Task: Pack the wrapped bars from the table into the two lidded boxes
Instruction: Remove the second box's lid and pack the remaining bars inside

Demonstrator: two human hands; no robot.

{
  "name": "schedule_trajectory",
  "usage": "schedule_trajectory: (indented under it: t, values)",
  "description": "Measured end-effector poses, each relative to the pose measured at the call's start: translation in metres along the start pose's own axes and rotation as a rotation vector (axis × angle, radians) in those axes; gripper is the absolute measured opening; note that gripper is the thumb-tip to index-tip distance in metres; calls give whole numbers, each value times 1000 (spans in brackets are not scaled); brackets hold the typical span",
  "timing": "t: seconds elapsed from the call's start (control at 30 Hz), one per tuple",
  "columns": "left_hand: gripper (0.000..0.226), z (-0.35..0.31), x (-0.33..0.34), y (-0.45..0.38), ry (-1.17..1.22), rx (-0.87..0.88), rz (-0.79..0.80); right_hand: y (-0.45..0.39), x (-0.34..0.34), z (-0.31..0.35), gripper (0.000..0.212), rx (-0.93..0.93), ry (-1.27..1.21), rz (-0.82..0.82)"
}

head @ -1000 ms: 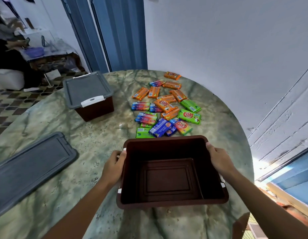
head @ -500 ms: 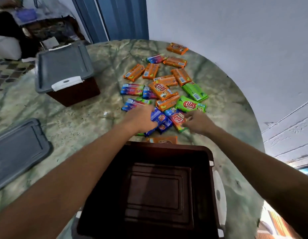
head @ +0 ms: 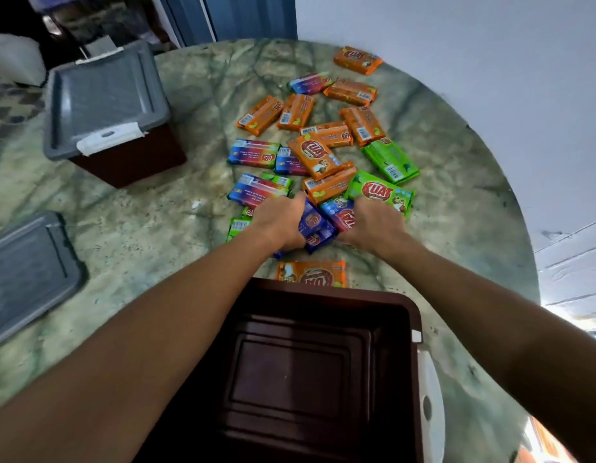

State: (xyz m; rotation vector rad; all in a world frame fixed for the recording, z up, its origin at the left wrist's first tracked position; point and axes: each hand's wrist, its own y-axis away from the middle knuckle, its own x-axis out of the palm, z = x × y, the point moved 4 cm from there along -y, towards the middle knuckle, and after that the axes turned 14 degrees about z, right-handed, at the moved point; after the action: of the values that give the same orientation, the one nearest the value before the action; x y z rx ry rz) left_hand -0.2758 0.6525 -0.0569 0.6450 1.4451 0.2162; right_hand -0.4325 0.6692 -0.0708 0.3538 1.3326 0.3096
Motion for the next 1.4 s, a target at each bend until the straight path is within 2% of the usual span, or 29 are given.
schedule_trajectory:
  t: [0.1, 0.23, 0.33, 0.4, 0.57, 0.7, 0.9, 1.13, 1.27, 1.4]
  values:
    - [76, -4, -16, 20, -48, 117, -72, 27, -18, 1, 59, 8, 9, -37]
    - [83, 8, -52, 78, 0, 256, -191, 90, -52, 7, 57, -16, 81, -133]
    - [86, 21, -57, 138, 4, 380, -292, 149, -75, 19, 58, -44, 90, -170]
    - [85, 27, -47, 175, -5, 422, -301, 183, -80, 27, 58, -82, 91, -152]
    - [76, 28, 16, 224, -123, 475, -149, 247, -45, 52, 52, -184, 173, -50]
    - [64, 21, 59, 202, -274, 361, 13, 235, 6, 61, 49, -223, 293, 79]
    - [61, 18, 86, 173, -368, 267, 82, 196, 50, 69, 46, -195, 359, 165]
    - [74, 16, 109, 157, -340, 205, 123, 178, 85, 65, 56, -105, 455, 283]
    - [72, 20, 103, 160, -310, 249, 169, 184, 79, 67, 56, -133, 461, 283]
    - [59, 18, 76, 179, -178, 378, 248, 199, 45, 74, 45, -244, 292, 233]
